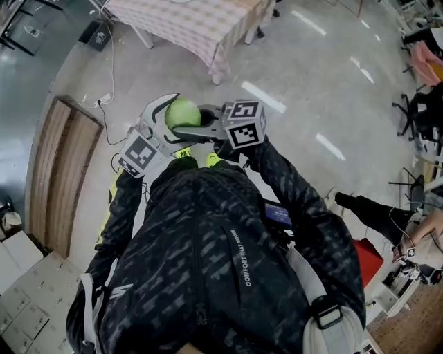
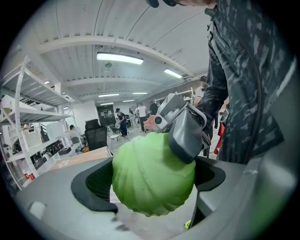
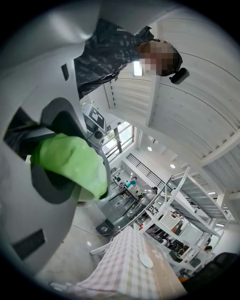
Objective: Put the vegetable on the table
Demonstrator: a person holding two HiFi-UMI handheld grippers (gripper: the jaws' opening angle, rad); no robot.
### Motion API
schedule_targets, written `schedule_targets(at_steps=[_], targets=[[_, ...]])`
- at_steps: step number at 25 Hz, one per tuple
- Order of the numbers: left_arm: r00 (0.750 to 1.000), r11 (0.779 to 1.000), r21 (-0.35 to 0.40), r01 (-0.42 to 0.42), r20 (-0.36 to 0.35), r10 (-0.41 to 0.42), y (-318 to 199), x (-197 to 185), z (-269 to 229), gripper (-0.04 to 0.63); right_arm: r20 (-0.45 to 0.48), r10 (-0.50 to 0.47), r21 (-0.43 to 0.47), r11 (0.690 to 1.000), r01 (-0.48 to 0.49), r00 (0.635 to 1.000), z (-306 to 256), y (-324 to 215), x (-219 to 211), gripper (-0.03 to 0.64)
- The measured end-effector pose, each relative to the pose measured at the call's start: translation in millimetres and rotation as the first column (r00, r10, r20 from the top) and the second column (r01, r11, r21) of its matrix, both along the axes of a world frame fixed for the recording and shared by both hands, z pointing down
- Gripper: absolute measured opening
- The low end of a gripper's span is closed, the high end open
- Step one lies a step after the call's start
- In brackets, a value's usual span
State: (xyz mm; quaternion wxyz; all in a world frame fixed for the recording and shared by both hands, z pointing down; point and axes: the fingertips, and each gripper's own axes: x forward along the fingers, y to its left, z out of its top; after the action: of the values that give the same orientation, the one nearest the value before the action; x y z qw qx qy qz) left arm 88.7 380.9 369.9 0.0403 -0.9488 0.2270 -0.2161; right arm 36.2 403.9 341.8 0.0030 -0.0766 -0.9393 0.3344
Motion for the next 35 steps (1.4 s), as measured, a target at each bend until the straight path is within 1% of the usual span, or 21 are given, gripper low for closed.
schedule_targets(at_steps=[6,18,28,35], targets=[[1.000,1.000,0.003,0.014,-0.002,-0.014,0,-3,-1,0.483,-0.017,-0.016,0.025,1.000,0.016,1.000,-2,1,-3,0.135],[0.999,0.999,0.001,0.033,0.000,-0.033,-8,0,-2,0.483,-0.016,-0.036,0.023,0.999,0.037,0.999,-3,-5,0,0.133],[0.999,0.999,0.004,0.035,0.007,-0.036,-8,1,4,0.483,-0.019,-0.040,0.031,0.999,0.040,0.999,3,-5,1,0.133],[1.000,1.000,0.001,0.025,-0.002,-0.025,-14,-3,5,0.483,-0.030,-0.029,0.028,0.999,0.030,0.999,5,-12,-4,0.133]])
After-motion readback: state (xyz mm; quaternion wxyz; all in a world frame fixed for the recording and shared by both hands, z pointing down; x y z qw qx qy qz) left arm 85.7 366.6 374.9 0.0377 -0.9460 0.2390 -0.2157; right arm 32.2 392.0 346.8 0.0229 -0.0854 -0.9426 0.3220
